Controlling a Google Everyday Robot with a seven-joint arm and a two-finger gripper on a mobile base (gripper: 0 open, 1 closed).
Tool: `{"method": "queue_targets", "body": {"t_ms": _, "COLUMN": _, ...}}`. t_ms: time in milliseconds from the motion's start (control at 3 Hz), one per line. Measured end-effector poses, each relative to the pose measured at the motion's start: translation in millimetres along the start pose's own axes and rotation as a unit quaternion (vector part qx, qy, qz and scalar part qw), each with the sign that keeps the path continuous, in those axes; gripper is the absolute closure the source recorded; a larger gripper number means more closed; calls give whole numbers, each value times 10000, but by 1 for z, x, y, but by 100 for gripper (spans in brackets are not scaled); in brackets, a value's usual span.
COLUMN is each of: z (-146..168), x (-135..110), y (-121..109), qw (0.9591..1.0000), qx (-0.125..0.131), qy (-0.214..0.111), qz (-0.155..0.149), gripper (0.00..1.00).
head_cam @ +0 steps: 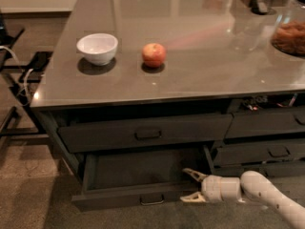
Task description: Open middle drawer
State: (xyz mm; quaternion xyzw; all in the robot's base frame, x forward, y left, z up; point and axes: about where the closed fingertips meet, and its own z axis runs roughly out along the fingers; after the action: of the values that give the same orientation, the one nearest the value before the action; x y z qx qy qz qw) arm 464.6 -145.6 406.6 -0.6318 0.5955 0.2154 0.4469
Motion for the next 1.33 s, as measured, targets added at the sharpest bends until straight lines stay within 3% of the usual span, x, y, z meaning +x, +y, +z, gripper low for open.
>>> {"method": "queue_targets", "body": {"t_ms": 667, "z": -6, "x": -10, "y": -5, "qw": 10000, "qx": 1, "qy": 1, "qz": -3, "gripper": 93}}
{"method": "queue_targets", "body": {"t_ms": 1000, "z": -11, "x": -20, "y": -1, "qw": 9995, "qx": 106, "qy": 25, "qz": -305, "gripper": 100}}
{"method": "queue_targets", "body": {"t_ms": 1333, "z": -20, "x": -19, "y": 17, "qw": 9994, "qx": 150, "qy": 44, "qz": -308, "gripper": 100}}
